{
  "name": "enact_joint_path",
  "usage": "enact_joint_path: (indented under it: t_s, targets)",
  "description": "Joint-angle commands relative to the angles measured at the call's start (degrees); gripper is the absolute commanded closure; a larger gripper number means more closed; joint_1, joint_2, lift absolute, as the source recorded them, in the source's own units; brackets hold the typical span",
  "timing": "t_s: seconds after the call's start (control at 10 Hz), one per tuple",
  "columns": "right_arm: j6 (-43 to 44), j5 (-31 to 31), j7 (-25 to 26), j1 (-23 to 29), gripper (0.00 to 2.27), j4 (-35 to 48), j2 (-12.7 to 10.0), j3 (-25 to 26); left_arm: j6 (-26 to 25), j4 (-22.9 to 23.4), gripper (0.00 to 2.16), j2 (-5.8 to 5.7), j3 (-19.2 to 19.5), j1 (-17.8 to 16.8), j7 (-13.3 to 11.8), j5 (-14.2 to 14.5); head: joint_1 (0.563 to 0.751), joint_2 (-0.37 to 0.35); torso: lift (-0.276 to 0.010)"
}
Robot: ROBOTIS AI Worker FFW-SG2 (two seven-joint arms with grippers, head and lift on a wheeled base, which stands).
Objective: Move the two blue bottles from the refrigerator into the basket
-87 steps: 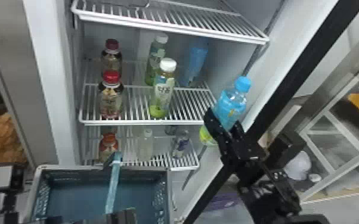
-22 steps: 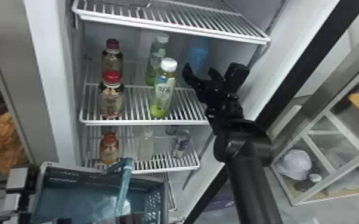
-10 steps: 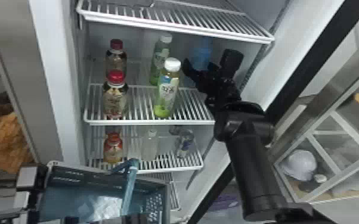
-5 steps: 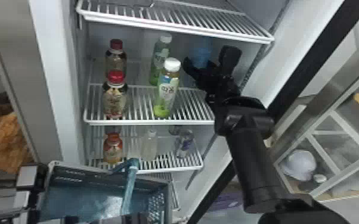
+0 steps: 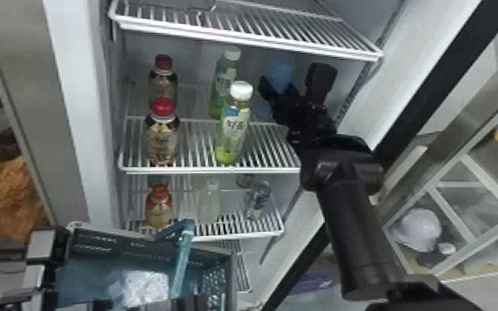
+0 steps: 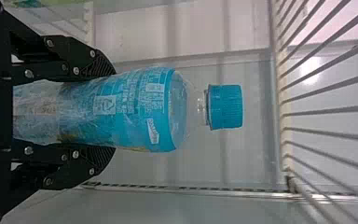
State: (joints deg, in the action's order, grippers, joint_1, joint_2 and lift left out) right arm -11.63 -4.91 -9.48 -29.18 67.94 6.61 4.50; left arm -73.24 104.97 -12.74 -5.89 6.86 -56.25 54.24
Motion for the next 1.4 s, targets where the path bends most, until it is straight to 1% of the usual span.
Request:
enact_joint_path:
  t_s: [0.0, 0.2, 0.4, 0.8, 1.3]
  targets:
    - [-2.2, 0.7, 0.5, 3.6, 0.75, 6.7, 0.1, 0.0, 0.1, 0.0, 1.17, 0.0, 0.2, 0.3, 0.0, 0.1, 0.69, -0.326, 0.0]
    - [-5.7, 0.7, 1.1, 6.8, 0.75, 12.6, 0.4, 0.1, 0.1, 0.0, 1.17, 0.0, 0.2, 0.4, 0.0, 0.2, 0.692, -0.33, 0.0]
    - [-6.9, 0.2, 1.2, 8.9, 0.75, 15.9, 0.7, 0.1, 0.1, 0.0, 1.17, 0.0, 0.1, 0.6, -0.1, 0.2, 0.695, -0.335, 0.0]
    - [-10.4, -0.5, 1.4, 13.6, 0.75, 23.3, 1.4, 0.1, 0.4, 0.0, 1.17, 0.09, 0.3, 1.2, -0.2, 0.3, 0.695, -0.343, 0.0]
    - [-13.7, -2.7, 1.4, 21.3, 0.75, 34.1, 2.7, 0.0, 0.5, 0.0, 1.17, 0.09, 0.5, 1.4, -0.4, 0.3, 0.695, -0.347, 0.0]
